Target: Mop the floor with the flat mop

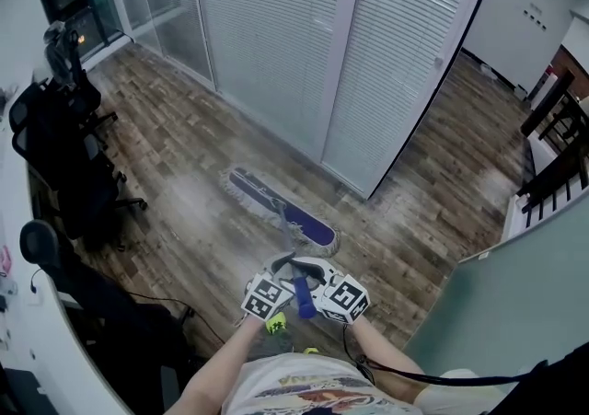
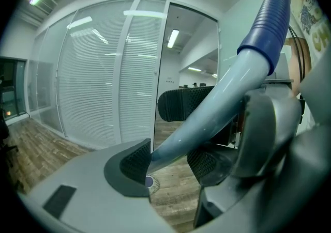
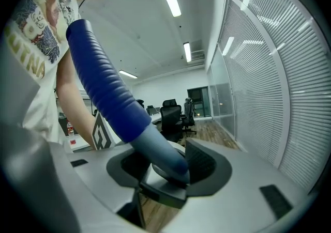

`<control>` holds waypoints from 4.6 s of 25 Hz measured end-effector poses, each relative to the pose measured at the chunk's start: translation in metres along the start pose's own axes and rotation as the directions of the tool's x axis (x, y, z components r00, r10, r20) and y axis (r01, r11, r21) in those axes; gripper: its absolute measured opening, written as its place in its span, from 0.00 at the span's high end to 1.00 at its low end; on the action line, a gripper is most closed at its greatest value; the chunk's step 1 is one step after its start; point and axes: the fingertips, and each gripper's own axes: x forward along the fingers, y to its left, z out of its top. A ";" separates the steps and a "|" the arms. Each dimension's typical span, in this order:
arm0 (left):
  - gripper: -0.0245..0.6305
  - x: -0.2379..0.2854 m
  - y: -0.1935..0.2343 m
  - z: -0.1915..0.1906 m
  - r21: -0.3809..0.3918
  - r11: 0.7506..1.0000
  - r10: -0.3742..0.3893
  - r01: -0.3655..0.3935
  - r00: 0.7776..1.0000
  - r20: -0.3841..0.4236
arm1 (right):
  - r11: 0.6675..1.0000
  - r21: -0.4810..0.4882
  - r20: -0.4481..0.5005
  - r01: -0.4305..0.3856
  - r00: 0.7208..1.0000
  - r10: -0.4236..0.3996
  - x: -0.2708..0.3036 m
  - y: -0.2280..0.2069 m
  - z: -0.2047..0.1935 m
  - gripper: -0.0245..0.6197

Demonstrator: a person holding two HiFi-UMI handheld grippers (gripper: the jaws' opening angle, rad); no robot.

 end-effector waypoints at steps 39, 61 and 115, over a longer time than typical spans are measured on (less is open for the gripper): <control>0.67 0.017 -0.049 0.012 0.056 0.998 0.019 -0.019 1.000 0.004 | 0.997 0.023 0.013 -0.071 0.997 0.070 -0.053 0.009 -0.001 0.67; 0.67 0.035 0.136 0.033 0.066 0.997 -0.032 0.030 0.999 0.028 | 1.000 0.000 0.021 -0.031 0.999 0.031 0.093 -0.104 0.035 0.66; 0.67 0.204 0.388 0.138 -0.034 0.997 0.073 -0.073 0.997 -0.008 | 0.995 0.042 0.045 -0.086 0.995 0.084 0.195 -0.400 0.099 0.66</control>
